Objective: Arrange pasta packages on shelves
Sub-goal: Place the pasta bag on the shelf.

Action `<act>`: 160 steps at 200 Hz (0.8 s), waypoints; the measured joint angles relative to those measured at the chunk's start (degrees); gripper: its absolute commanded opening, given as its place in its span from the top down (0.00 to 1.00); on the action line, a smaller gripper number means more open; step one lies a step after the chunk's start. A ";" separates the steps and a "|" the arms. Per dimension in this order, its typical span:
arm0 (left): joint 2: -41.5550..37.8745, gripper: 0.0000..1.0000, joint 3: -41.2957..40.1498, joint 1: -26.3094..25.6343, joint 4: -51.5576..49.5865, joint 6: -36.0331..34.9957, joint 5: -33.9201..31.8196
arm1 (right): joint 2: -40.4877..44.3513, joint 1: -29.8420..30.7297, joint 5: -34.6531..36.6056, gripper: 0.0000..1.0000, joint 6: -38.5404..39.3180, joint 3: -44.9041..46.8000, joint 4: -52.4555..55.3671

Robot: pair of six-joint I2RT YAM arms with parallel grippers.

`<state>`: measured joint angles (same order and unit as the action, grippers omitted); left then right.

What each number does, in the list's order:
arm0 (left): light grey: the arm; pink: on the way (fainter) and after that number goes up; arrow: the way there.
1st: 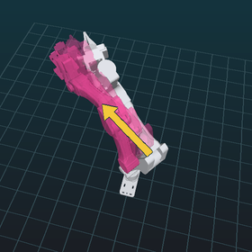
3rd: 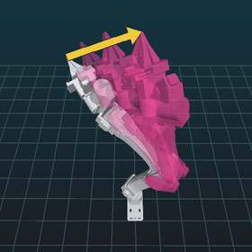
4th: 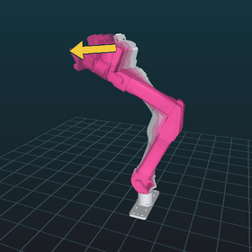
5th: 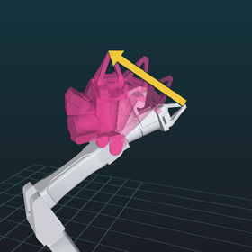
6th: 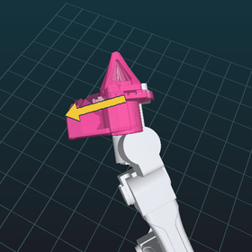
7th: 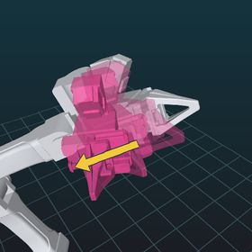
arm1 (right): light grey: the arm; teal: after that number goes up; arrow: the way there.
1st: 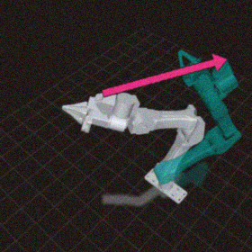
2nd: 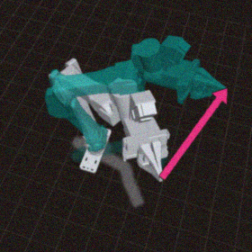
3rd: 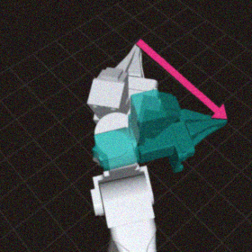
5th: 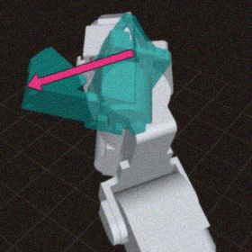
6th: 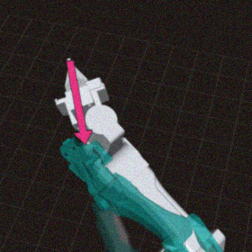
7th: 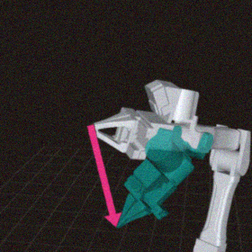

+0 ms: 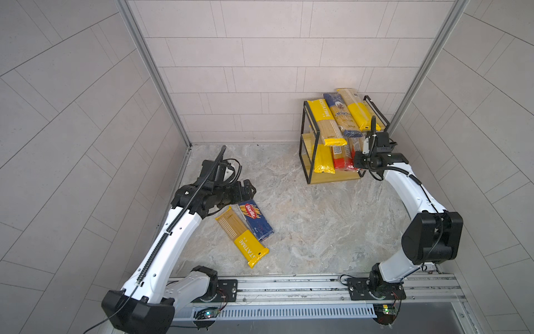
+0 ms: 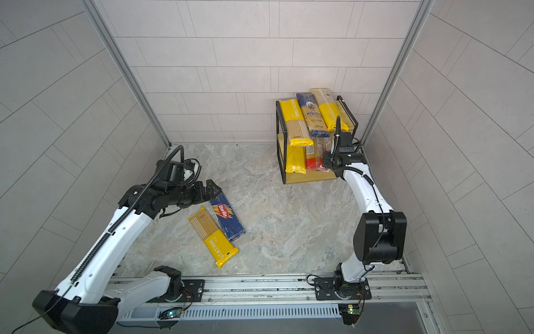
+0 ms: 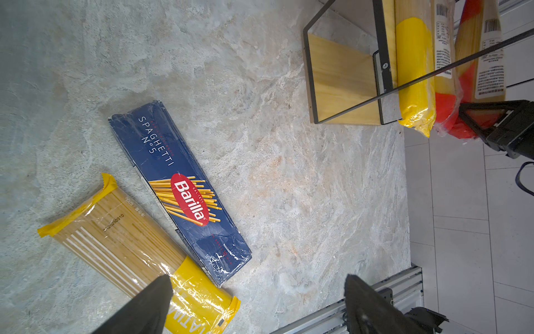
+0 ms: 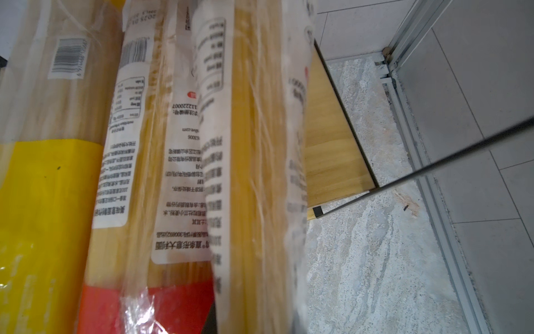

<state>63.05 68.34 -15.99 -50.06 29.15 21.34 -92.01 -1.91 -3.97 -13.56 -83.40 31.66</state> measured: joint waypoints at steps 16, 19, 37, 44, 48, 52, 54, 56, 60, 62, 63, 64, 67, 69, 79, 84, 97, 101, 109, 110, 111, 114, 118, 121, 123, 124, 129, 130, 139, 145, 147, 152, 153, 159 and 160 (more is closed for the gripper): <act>0.59 0.01 0.00 -0.31 0.35 0.28 -0.24 | -1.73 -0.35 0.35 0.94 0.02 -1.73 -0.07; 0.68 0.01 0.00 -0.33 0.39 0.37 -0.33 | -2.05 -0.42 0.37 0.92 0.02 -2.05 -0.11; 1.36 0.01 0.00 -0.70 0.55 0.55 -0.74 | -3.45 -0.68 0.66 0.76 -0.07 -3.37 -0.42; 1.60 0.01 0.00 -0.92 0.55 0.61 -0.90 | -3.74 -0.74 0.79 0.71 -0.17 -3.54 -0.63; 1.68 0.01 0.00 -0.98 0.55 0.63 -0.94 | -3.80 -0.76 0.90 0.69 -0.15 -3.58 -0.90; 1.81 0.01 0.00 -1.09 0.55 0.63 -1.03 | -3.82 -0.79 0.96 0.67 -0.24 -3.58 -1.16; 1.86 0.01 0.00 -1.16 0.55 0.63 -1.05 | -3.82 -0.76 1.01 0.66 -0.20 -3.61 -1.29; 1.90 0.01 0.00 -1.20 0.55 0.63 -1.05 | -3.82 -0.79 1.07 0.66 -0.20 -3.61 -1.44; 1.99 0.01 0.00 -1.29 0.55 0.63 -1.11 | -3.82 -0.76 1.16 0.65 -0.26 -3.63 -1.66; 2.01 0.01 0.00 -1.31 0.55 0.63 -1.18 | -3.82 -0.76 1.18 0.65 -0.26 -3.67 -1.68; 2.03 0.01 0.00 -1.31 0.55 0.63 -1.18 | -3.82 -0.76 1.20 0.64 -0.26 -3.69 -1.68; 2.03 0.01 0.00 -1.33 0.55 0.63 -1.20 | -3.82 -0.79 1.22 0.64 -0.26 -3.69 -1.70; 2.10 0.01 0.00 -1.40 0.55 0.66 -1.25 | -3.80 -0.76 1.29 0.64 -0.31 -3.69 -1.79; 2.10 0.01 0.00 -1.46 0.55 0.66 -1.27 | -3.78 -0.76 1.29 0.63 -0.31 -3.69 -1.86; 2.16 0.01 0.00 -1.57 0.55 0.63 -1.36 | -3.78 -0.79 1.33 0.59 -0.42 -3.69 -2.05; 2.19 0.02 0.00 -1.62 0.55 0.63 -1.40 | -3.78 -0.79 1.38 0.58 -0.39 -3.69 -2.16; 2.21 0.02 0.00 -1.70 0.55 0.63 -1.49 | -3.78 -0.79 1.38 0.53 -0.44 -3.69 -2.23; 2.19 0.02 0.00 -1.73 0.55 0.63 -1.49 | -3.78 -0.76 1.40 0.51 -0.46 -3.69 -2.25; 2.19 0.01 0.00 -1.79 0.55 0.63 -1.49 | -3.78 -0.79 1.40 0.46 -0.52 -3.69 -2.27; 2.19 0.01 0.00 -1.79 0.55 0.63 -1.49 | -3.78 -0.79 1.40 0.46 -0.55 -3.69 -2.27; 2.19 0.02 0.00 -1.79 0.55 0.63 -1.49 | -3.78 -0.79 1.38 0.45 -0.55 -3.69 -2.27; 2.19 0.02 0.00 -1.79 0.55 0.63 -1.49 | -3.78 -0.79 1.40 0.44 -0.57 -3.69 -2.27; 2.19 0.01 0.00 -1.81 0.55 0.63 -1.49 | -3.76 -0.79 1.40 0.42 -0.59 -3.67 -2.27; 2.19 0.02 0.00 -1.81 0.52 0.63 -1.49 | -3.72 -0.79 1.40 0.40 -0.59 -3.63 -2.29; 2.19 0.01 0.00 -1.81 0.52 0.61 -1.49 | -3.69 -0.79 1.42 0.38 -0.57 -3.58 -2.29; 2.19 0.02 0.00 -1.81 0.52 0.63 -1.49 | -3.65 -0.79 1.40 0.38 -0.59 -3.54 -2.32; 2.16 0.02 0.00 -1.81 0.55 0.63 -1.49 | -3.52 -0.79 1.42 0.35 -0.55 -3.39 -2.45; 2.16 0.01 0.00 -1.81 0.52 0.63 -1.49 | -3.48 -0.79 1.44 0.34 -0.57 -3.34 -2.47; 2.10 0.02 0.00 -1.81 0.50 0.61 -1.49 | -2.91 -0.79 1.46 0.27 -0.57 -2.67 -3.21; 2.03 0.01 0.00 -1.84 0.50 0.61 -1.46 | -2.36 -0.79 1.44 0.22 -0.52 -2.21 -3.69; 1.99 0.01 0.00 -1.84 0.50 0.61 -1.49 | -2.14 -0.76 1.40 0.21 -0.55 -2.05 -3.98; 1.88 0.01 0.00 -1.84 0.48 0.59 -1.46 | -1.53 -0.76 1.36 0.19 -0.44 -1.62 -4.31; 1.88 0.01 0.00 -1.84 0.48 0.59 -1.46 | -1.44 -0.76 1.36 0.18 -0.39 -1.55 -4.37; 1.73 0.02 0.00 -1.84 0.46 0.59 -1.46 | -0.57 -0.76 1.22 0.16 -0.26 -0.94 -4.72; 1.70 0.02 0.00 -1.84 0.44 0.59 -1.46 | -0.37 -0.76 1.25 0.16 -0.17 -0.83 -4.76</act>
<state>64.75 68.34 -17.82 -49.63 29.74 19.88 -92.38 -2.68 -2.72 -13.74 -84.23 26.89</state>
